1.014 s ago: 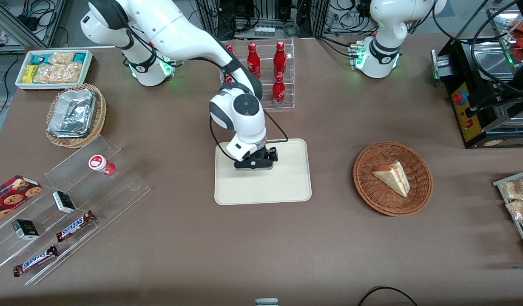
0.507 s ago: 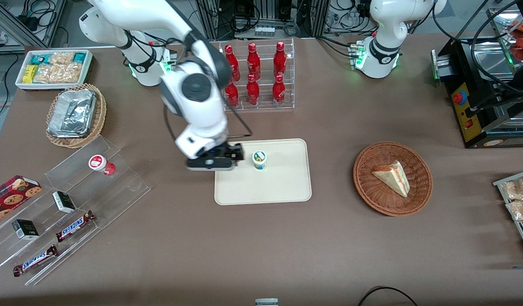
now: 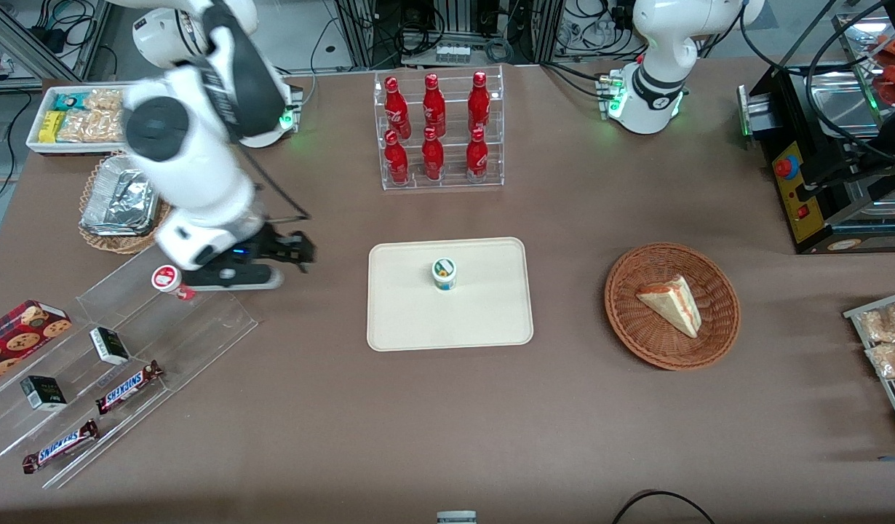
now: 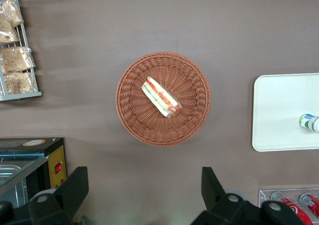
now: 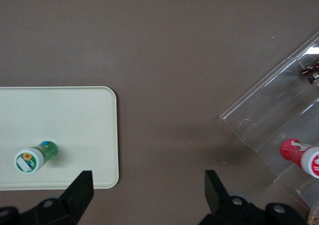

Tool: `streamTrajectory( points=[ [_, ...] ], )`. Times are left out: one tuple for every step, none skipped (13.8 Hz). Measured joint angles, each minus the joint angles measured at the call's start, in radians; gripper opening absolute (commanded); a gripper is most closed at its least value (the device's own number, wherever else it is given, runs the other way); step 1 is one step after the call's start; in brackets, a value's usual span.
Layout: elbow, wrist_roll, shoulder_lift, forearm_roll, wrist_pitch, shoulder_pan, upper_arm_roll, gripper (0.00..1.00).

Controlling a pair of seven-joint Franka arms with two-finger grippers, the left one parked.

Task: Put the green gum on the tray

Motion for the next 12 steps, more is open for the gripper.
streamTrajectory(
  points=[
    [-0.001, -0.038, -0.020, 0.001, -0.029, -0.030, 0.000, 0.99],
    [-0.002, -0.076, -0.037, 0.003, -0.054, -0.060, -0.001, 0.99],
    [-0.003, -0.114, -0.050, 0.009, -0.073, -0.090, -0.001, 0.99],
    [-0.005, -0.156, -0.061, 0.017, -0.085, -0.124, -0.001, 0.99],
    [-0.007, -0.199, -0.068, 0.025, -0.097, -0.160, -0.001, 0.99],
    [-0.009, -0.239, -0.074, 0.030, -0.109, -0.198, -0.001, 0.99],
    [-0.010, -0.268, -0.079, 0.032, -0.120, -0.233, -0.002, 0.99],
    [-0.010, -0.293, -0.083, 0.033, -0.131, -0.265, -0.002, 0.99],
    [-0.010, -0.313, -0.087, 0.033, -0.140, -0.291, -0.002, 0.99],
    [-0.009, -0.326, -0.093, 0.033, -0.148, -0.314, -0.002, 0.99],
    [-0.009, -0.337, -0.101, 0.033, -0.158, -0.334, -0.002, 0.99],
    [-0.006, -0.348, -0.110, 0.033, -0.171, -0.353, -0.002, 0.99]
  ],
)
